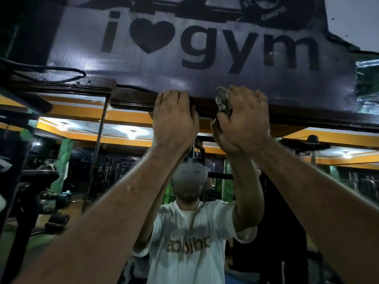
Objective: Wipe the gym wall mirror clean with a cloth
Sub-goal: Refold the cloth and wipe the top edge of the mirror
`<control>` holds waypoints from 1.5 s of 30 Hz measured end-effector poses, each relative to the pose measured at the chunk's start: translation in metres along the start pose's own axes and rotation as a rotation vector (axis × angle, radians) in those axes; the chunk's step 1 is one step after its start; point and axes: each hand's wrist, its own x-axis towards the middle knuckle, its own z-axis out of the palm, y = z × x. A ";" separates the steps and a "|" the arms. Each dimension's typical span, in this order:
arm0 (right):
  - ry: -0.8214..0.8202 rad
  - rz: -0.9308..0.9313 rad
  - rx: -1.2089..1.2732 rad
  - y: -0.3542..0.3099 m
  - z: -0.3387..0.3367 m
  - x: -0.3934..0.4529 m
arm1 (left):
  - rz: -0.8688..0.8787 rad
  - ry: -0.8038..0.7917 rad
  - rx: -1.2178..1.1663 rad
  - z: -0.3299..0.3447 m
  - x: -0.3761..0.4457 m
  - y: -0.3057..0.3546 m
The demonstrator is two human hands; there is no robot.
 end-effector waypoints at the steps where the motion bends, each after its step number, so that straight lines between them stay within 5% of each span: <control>1: -0.002 0.004 -0.004 -0.007 0.002 -0.004 | 0.014 -0.020 0.012 -0.001 0.000 0.006; 6: -0.063 -0.142 0.060 0.017 -0.001 -0.019 | 0.138 -0.110 -0.065 -0.003 0.003 0.031; 11: 0.047 0.090 0.069 0.062 -0.016 -0.017 | 0.217 -0.184 -0.063 0.002 0.000 0.052; 16: -0.063 -0.066 0.052 0.075 -0.007 -0.030 | 0.198 -0.219 -0.092 0.012 0.001 0.091; 21: 0.001 0.153 0.057 0.145 -0.032 -0.029 | 0.203 -0.234 -0.100 0.023 0.001 0.121; 26: -0.117 -0.053 0.049 0.177 -0.030 -0.044 | 0.177 -0.231 -0.108 0.036 0.002 0.170; 31: -0.083 0.082 0.062 0.232 -0.045 -0.042 | 0.202 -0.226 -0.072 0.049 0.001 0.212; 37: -0.144 -0.123 0.084 0.259 -0.050 -0.058 | 0.245 -0.262 -0.114 0.059 -0.004 0.260; 41: -0.095 0.005 0.087 0.295 -0.055 -0.054 | 0.268 -0.249 -0.062 0.068 -0.009 0.277; 45: -0.089 -0.069 0.072 0.296 -0.045 -0.070 | 0.251 -0.240 -0.063 0.080 -0.011 0.301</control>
